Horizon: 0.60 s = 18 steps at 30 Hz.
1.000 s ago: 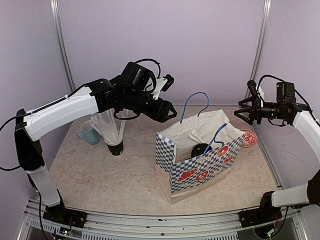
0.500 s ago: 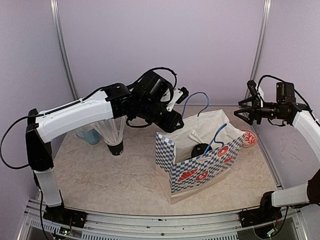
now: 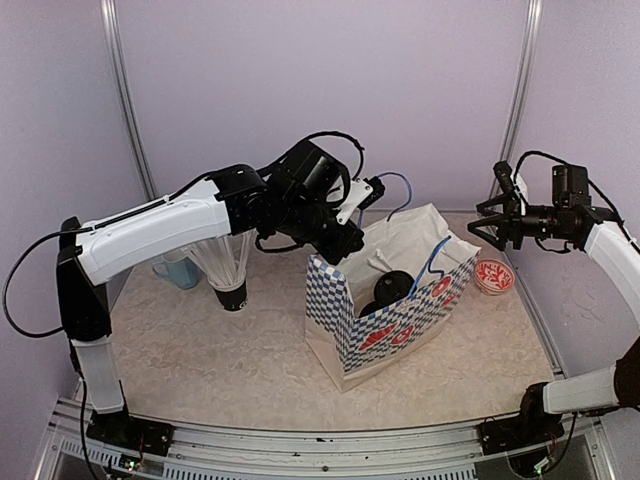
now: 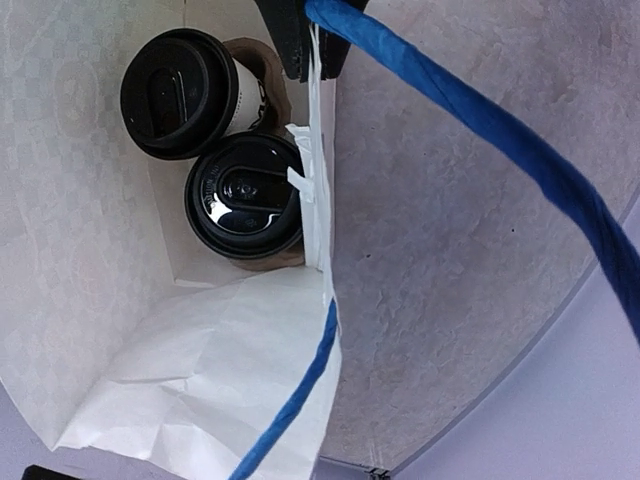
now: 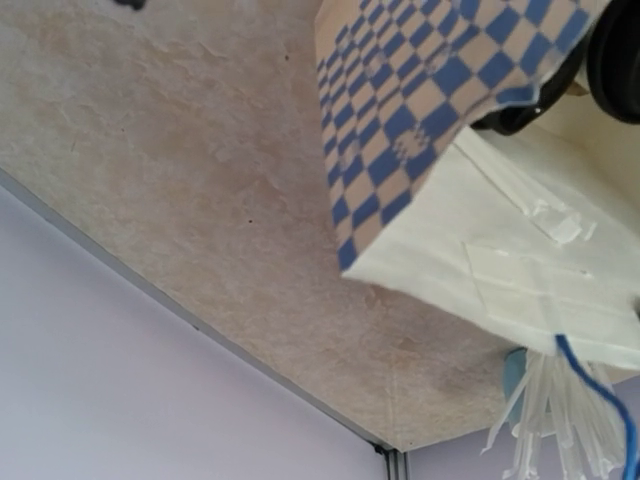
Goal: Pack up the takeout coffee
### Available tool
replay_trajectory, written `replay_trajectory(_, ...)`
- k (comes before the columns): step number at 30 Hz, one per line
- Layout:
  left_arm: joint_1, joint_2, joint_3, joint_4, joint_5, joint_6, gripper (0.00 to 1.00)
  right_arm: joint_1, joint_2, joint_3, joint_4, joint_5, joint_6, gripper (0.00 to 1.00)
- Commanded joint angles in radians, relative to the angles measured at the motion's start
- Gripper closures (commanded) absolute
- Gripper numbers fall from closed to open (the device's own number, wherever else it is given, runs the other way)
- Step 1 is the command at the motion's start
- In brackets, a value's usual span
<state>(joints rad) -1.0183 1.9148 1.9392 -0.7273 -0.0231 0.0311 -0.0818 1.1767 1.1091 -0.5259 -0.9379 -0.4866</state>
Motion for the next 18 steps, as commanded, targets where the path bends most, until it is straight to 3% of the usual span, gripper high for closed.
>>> replay_trajectory(1,-0.055,-0.049,-0.010,0.035,0.013,0.089,1.00,-0.008,0.009,-0.008,-0.003,0.001,-0.009,0.27)
replay_trajectory(18,-0.255,-0.057,0.001,0.025,-0.225,0.172,1.00,-0.009,-0.018,0.089,-0.113,0.045,0.005,0.24)
